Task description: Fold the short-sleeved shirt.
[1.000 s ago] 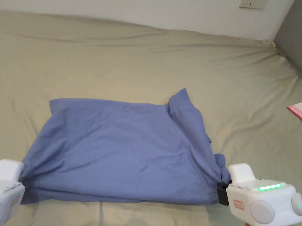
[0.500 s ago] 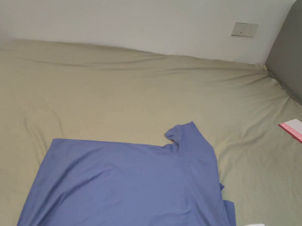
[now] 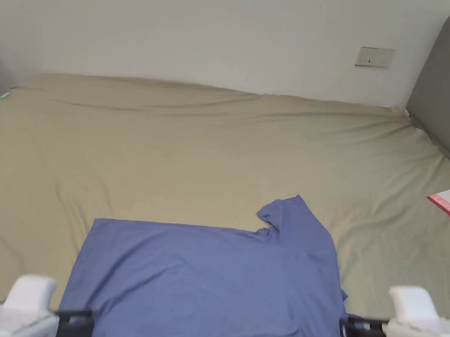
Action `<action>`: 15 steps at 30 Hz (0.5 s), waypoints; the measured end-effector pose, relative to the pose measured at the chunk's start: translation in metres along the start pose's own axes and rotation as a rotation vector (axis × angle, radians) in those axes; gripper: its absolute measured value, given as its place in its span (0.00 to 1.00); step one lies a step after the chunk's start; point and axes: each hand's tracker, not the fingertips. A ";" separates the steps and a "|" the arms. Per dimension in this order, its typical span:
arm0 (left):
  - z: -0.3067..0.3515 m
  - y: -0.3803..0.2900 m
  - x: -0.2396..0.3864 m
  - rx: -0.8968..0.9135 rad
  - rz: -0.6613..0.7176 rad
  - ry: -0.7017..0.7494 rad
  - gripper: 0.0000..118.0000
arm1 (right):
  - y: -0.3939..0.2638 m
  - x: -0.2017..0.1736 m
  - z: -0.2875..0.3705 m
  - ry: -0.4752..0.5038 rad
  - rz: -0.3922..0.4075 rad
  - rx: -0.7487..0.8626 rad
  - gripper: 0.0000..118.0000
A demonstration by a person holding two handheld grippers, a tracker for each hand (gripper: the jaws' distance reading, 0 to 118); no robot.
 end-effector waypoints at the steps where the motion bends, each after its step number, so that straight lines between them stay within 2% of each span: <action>1: 0.015 0.018 0.005 0.075 0.018 -0.009 0.93 | 0.017 -0.006 0.011 0.007 0.001 0.078 0.92; 4: 0.060 0.068 0.028 0.322 0.058 -0.013 0.92 | 0.063 -0.034 0.050 0.030 0.016 0.303 0.92; 6: 0.083 0.093 0.046 0.481 0.041 0.018 0.84 | 0.089 -0.057 0.074 0.018 0.052 0.417 0.91; 9: 0.106 0.115 0.076 0.640 -0.015 0.111 0.50 | 0.114 -0.091 0.098 -0.031 0.110 0.552 0.83; 10: 0.108 0.120 0.084 0.675 -0.034 0.123 0.35 | 0.118 -0.100 0.104 -0.032 0.134 0.587 0.71; 11: 0.112 0.125 0.092 0.704 -0.051 0.137 0.27 | 0.121 -0.112 0.109 -0.039 0.171 0.622 0.58; 12: 0.117 0.130 0.099 0.752 -0.108 0.165 0.21 | 0.122 -0.123 0.112 -0.057 0.199 0.652 0.41; 13: 0.118 0.133 0.103 0.761 -0.109 0.163 0.13 | 0.123 -0.133 0.113 -0.078 0.223 0.678 0.17; 14: 0.117 0.136 0.107 0.765 -0.109 0.156 0.06 | 0.123 -0.142 0.113 -0.117 0.248 0.705 0.07; 15: 0.117 0.138 0.110 0.775 -0.106 0.154 0.00 | 0.122 -0.150 0.113 -0.113 0.262 0.724 0.07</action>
